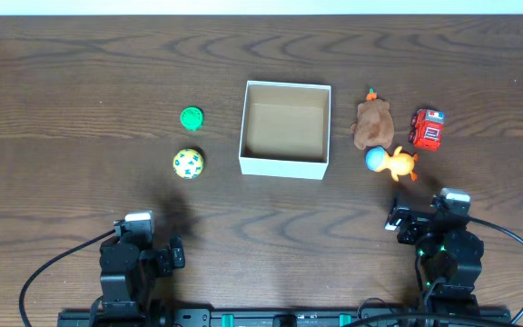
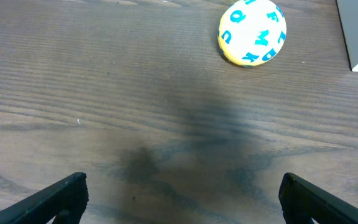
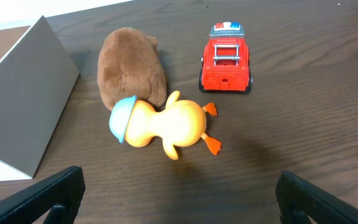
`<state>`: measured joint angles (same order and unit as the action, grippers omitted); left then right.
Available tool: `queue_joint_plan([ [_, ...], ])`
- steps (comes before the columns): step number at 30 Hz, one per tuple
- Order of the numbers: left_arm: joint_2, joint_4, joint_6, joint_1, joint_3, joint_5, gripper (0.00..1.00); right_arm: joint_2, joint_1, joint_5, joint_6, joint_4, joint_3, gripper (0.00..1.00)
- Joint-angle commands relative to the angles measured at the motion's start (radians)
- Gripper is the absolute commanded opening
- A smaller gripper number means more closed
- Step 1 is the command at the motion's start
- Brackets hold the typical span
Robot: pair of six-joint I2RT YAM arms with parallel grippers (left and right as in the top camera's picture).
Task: Pack container
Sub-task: 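Raise the right arm from rest toward the brown plush hamster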
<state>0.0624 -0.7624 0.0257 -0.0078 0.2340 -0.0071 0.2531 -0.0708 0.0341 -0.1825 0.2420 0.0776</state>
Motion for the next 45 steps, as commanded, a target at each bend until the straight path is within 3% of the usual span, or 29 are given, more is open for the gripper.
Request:
queue_joint_plan([
  [1, -0.006, -0.005, -0.004, -0.002, -0.004, -0.001, 0.98, -0.004, 0.006, 0.008, -0.015, 0.000, -0.003, 0.99],
  [39, -0.006, -0.005, -0.004, -0.002, -0.004, -0.001, 0.98, -0.004, 0.006, 0.008, -0.015, 0.000, -0.003, 0.99],
  [45, -0.006, -0.012, 0.091, -0.002, -0.004, -0.096, 0.98, -0.004, 0.006, 0.008, -0.015, -0.006, -0.003, 0.99],
])
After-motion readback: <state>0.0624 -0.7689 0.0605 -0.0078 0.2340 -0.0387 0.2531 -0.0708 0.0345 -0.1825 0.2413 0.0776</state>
